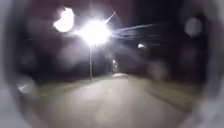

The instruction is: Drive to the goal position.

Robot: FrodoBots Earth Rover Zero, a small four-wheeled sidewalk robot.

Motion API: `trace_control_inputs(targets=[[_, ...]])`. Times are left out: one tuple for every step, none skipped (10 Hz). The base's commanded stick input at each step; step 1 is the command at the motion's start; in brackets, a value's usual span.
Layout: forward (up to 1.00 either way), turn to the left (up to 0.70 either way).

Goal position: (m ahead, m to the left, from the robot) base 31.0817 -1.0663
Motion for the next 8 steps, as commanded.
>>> trace_control_inputs(targets=[[1.0,-0.01],[1.0,-0.04],[1.0,-0.06],[1.0,-0.08],[1.0,-0.05],[1.0,0.0],[1.0,0.0],[1.0,0.0]])
